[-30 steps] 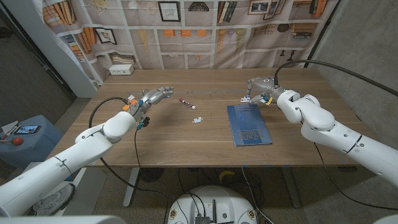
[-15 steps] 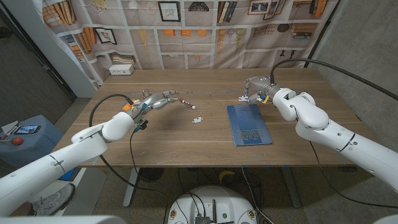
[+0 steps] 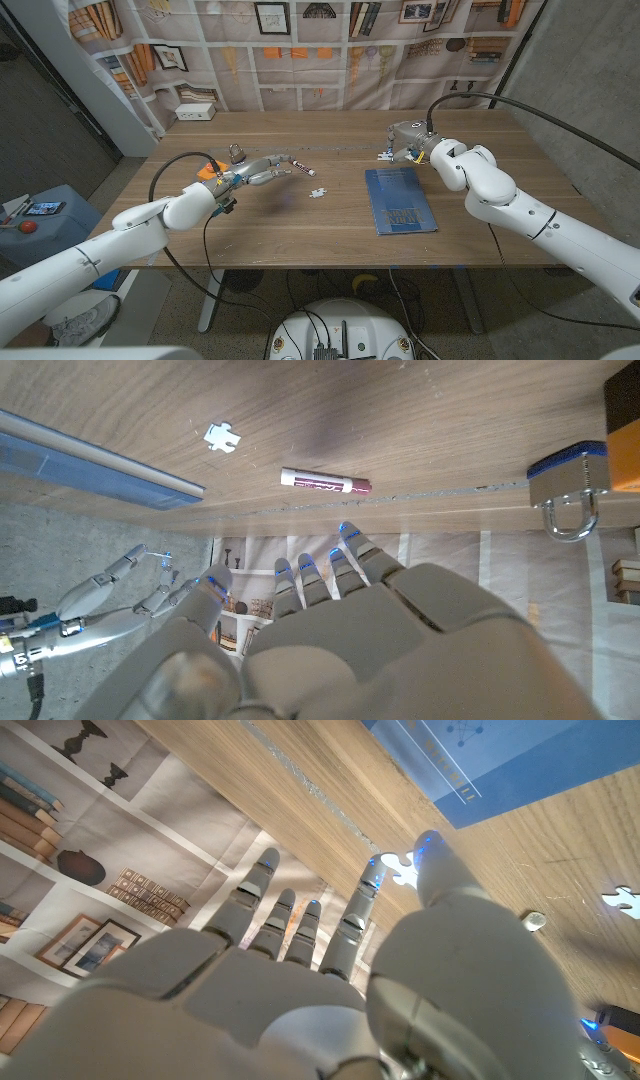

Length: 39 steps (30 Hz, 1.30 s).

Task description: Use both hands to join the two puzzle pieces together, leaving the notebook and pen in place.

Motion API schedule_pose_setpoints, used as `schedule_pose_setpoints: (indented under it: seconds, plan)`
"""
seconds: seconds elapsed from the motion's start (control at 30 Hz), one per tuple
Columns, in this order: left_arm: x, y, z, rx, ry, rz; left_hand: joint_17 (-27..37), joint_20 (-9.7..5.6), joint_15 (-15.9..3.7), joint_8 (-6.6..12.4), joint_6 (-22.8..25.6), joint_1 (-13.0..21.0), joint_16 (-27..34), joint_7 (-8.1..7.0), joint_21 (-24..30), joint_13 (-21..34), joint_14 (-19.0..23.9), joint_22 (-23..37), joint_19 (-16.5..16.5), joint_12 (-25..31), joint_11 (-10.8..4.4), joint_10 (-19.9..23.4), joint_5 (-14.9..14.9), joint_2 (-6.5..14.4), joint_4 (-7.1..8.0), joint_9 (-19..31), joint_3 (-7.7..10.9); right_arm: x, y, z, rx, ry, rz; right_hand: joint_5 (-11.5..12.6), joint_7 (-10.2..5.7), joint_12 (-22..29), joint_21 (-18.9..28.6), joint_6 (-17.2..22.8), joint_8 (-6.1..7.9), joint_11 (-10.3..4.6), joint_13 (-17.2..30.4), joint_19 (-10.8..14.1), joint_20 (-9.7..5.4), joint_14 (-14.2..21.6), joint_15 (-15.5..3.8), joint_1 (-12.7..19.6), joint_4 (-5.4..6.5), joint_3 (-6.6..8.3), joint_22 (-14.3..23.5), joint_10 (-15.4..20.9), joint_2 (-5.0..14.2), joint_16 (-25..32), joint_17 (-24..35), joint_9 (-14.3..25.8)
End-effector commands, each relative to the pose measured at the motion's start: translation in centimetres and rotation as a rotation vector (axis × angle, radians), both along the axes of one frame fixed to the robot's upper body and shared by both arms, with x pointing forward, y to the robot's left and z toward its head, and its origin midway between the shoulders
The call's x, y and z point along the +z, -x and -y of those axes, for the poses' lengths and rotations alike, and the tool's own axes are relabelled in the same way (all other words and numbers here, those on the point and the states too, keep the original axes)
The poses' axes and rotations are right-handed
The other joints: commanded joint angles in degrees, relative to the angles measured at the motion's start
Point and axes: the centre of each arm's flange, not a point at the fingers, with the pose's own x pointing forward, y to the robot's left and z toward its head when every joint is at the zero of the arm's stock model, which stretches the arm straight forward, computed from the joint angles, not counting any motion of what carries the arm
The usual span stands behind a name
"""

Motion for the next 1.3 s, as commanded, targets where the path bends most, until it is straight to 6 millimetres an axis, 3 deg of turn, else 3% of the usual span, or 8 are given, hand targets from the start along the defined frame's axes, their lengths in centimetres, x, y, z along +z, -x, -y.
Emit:
schedule_pose_setpoints:
  seconds: [0.03,0.33,0.5,0.67,1.1,1.3]
  plan:
    - [-1.2,0.3,0.7,-0.006,-0.150,0.022,0.1,-4.93,-7.10,0.18,-0.9,-0.8,-0.3,-0.37,-0.4,0.0,-1.8,0.1,-2.4,-0.1,-0.98,0.1,0.3,4.6,1.21,0.1,0.04,0.1,-0.7,-1.1,-0.005,-0.001,0.015,0.3,0.18,-0.1,-0.1,0.3,0.11,0.03,0.2,-0.4,0.18,-0.1,0.20,-0.3,0.09,-0.16,0.3,0.6,0.34,0.1,0.1,0.1]
    - [-1.9,0.1,1.5,-0.007,-0.248,0.013,0.1,-5.74,-7.47,0.33,-1.8,-1.4,-0.1,-1.83,-0.6,0.0,-4.8,0.3,-8.7,-0.2,-1.71,-0.6,0.2,3.6,3.59,0.0,-1.10,0.2,-1.1,-1.3,-0.007,-0.031,0.022,0.3,0.18,-0.2,-0.2,0.1,-0.02,0.07,0.2,-0.7,0.29,-0.3,0.36,-0.3,0.14,-0.21,0.3,0.5,0.43,0.0,0.2,0.1]
    - [-2.4,-0.1,2.1,-0.016,-0.278,0.012,0.0,-5.76,-7.26,0.37,-2.5,-1.6,-0.3,-1.55,-0.8,-0.1,-7.4,0.4,-15.0,-0.3,-1.67,-1.3,0.4,3.5,5.44,-0.1,-1.88,0.0,-1.4,-1.7,-0.005,-0.033,0.008,0.3,0.17,-0.3,-0.3,0.1,-0.08,0.07,0.2,-1.1,0.50,-0.7,0.57,-0.3,0.18,-0.25,0.3,0.4,0.51,-0.2,0.2,0.0]
    - [-3.3,0.0,3.0,-0.010,-0.301,0.018,0.0,-5.51,-6.96,0.31,-3.2,-1.7,-0.2,-1.43,-0.6,-0.1,-9.4,0.4,-18.6,-0.4,-1.89,-2.0,0.4,3.5,6.41,-0.1,-2.49,-0.1,-1.5,-2.2,0.000,-0.043,-0.002,0.3,0.17,-0.4,-0.4,0.0,-0.12,0.12,0.2,-1.4,0.59,-0.8,0.51,-0.4,0.20,-0.29,0.3,0.3,0.57,-0.2,0.2,0.0]
    - [-3.8,-0.5,3.8,0.008,-0.382,-0.007,-0.1,-4.99,-6.07,0.14,-5.0,-1.6,-0.1,-0.87,-0.1,-0.1,-11.5,0.5,-21.6,-0.5,-1.37,-3.7,0.5,3.3,6.79,-0.1,-3.42,-0.3,-2.0,-3.4,0.016,-0.048,-0.026,0.3,0.17,-0.4,-0.3,0.0,-0.18,0.22,0.2,-1.5,0.70,-0.7,0.63,-0.4,0.22,-0.34,0.3,0.5,0.65,-0.2,0.3,-0.1]
    - [-4.0,-0.7,4.4,0.021,-0.429,-0.005,-0.2,-4.56,-4.99,0.03,-6.2,-1.4,-0.2,-0.22,0.0,-0.1,-13.0,0.5,-23.3,-0.6,-0.28,-5.1,0.5,3.4,6.57,-0.1,-3.58,-0.2,-2.2,-3.7,0.024,-0.039,-0.030,0.3,0.17,-0.4,-0.3,0.0,-0.21,0.19,0.2,-1.5,0.71,-0.7,0.67,-0.4,0.24,-0.37,0.3,0.6,0.69,-0.2,0.3,-0.1]
